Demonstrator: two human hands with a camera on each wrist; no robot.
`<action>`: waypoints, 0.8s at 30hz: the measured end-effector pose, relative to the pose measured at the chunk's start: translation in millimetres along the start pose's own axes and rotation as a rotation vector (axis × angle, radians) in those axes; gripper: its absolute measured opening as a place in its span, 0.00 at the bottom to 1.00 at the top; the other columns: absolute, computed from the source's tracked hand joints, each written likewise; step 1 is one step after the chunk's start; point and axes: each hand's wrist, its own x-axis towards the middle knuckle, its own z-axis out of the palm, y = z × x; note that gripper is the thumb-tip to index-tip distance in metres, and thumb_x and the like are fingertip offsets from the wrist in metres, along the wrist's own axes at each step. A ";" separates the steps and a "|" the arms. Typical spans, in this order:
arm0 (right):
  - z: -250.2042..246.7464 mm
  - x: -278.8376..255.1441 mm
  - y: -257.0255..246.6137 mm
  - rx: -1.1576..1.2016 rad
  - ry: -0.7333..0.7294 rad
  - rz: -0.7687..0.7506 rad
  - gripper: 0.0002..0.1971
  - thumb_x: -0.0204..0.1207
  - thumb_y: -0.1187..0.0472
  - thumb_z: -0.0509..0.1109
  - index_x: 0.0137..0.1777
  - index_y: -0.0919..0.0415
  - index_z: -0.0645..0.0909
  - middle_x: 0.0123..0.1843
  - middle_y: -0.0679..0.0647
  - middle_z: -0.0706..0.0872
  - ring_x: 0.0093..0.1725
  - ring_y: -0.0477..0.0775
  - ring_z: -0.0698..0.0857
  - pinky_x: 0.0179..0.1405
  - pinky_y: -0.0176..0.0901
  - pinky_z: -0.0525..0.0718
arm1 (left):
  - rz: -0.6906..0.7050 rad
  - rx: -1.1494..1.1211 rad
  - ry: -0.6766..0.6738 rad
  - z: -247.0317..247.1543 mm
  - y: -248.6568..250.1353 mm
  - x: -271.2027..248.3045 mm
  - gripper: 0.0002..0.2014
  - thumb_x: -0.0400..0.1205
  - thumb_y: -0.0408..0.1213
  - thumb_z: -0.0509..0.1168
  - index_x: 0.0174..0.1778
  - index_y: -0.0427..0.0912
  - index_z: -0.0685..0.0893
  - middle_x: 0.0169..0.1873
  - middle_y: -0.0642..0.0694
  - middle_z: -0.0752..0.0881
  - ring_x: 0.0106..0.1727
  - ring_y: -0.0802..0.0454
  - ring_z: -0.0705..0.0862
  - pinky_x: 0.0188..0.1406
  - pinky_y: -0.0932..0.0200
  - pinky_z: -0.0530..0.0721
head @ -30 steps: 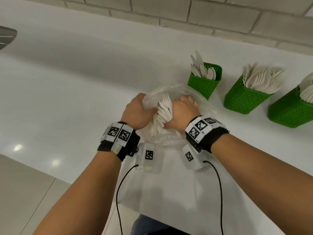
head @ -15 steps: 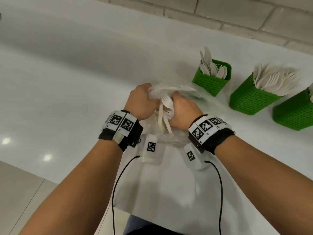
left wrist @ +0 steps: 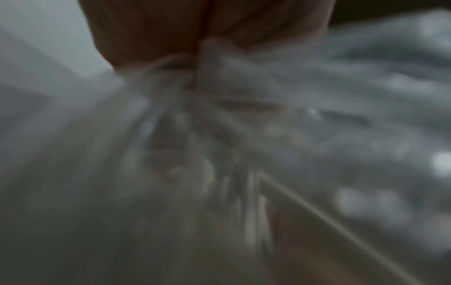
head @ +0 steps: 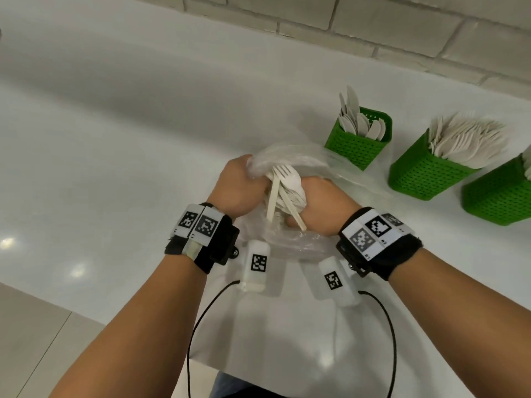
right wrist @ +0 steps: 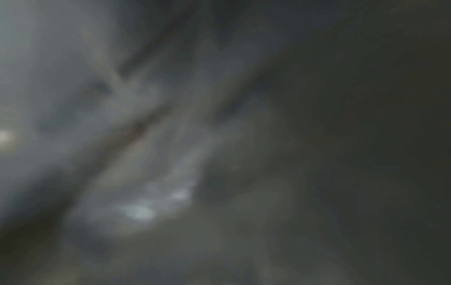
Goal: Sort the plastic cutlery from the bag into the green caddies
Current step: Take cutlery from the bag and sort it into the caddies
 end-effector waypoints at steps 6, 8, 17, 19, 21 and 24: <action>-3.2 -9.2 13.1 -0.073 0.026 -0.005 0.06 0.75 0.54 0.71 0.48 0.52 0.77 0.46 0.48 0.80 0.46 0.54 0.80 0.43 0.42 0.73 | -0.004 0.102 0.155 -8.5 -13.0 6.7 0.11 0.81 0.32 0.62 0.33 0.47 0.73 0.32 0.51 0.80 0.35 0.49 0.80 0.28 0.60 0.72; -10.2 -15.6 18.5 -0.080 -0.003 -0.005 0.05 0.75 0.56 0.71 0.44 0.50 0.76 0.44 0.49 0.82 0.45 0.55 0.82 0.41 0.43 0.74 | -0.041 0.102 0.224 -13.9 -17.8 7.3 0.11 0.81 0.32 0.60 0.32 0.45 0.73 0.31 0.50 0.79 0.34 0.48 0.79 0.27 0.60 0.70; -31.3 -29.9 15.4 -0.015 0.010 -0.109 0.03 0.75 0.62 0.70 0.44 0.55 0.79 0.39 0.47 0.81 0.39 0.50 0.80 0.38 0.43 0.75 | -0.049 0.012 0.204 -13.0 -7.7 0.8 0.05 0.76 0.29 0.66 0.36 0.39 0.77 0.34 0.43 0.84 0.35 0.45 0.81 0.32 0.55 0.79; -36.6 -32.1 18.6 0.022 0.010 -0.115 0.05 0.73 0.61 0.73 0.43 0.51 0.80 0.39 0.45 0.81 0.38 0.47 0.80 0.39 0.42 0.75 | -0.061 0.009 0.199 -12.3 -7.8 -0.6 0.03 0.75 0.28 0.66 0.38 0.37 0.77 0.34 0.42 0.83 0.35 0.45 0.80 0.31 0.56 0.77; -29.3 -33.0 15.5 0.000 -0.077 -0.155 0.07 0.71 0.60 0.76 0.38 0.49 0.80 0.36 0.46 0.83 0.36 0.45 0.82 0.38 0.42 0.77 | -0.030 0.021 0.194 -6.3 -2.2 -3.4 0.02 0.75 0.27 0.65 0.39 0.33 0.77 0.32 0.44 0.81 0.33 0.47 0.78 0.29 0.59 0.75; -17.0 -37.0 8.6 0.171 -0.065 -0.212 0.03 0.74 0.57 0.77 0.42 0.55 0.86 0.35 0.46 0.87 0.34 0.42 0.84 0.38 0.38 0.79 | 0.025 0.141 0.192 1.2 2.8 -3.9 0.09 0.75 0.27 0.64 0.34 0.42 0.71 0.32 0.48 0.78 0.30 0.53 0.75 0.24 0.64 0.69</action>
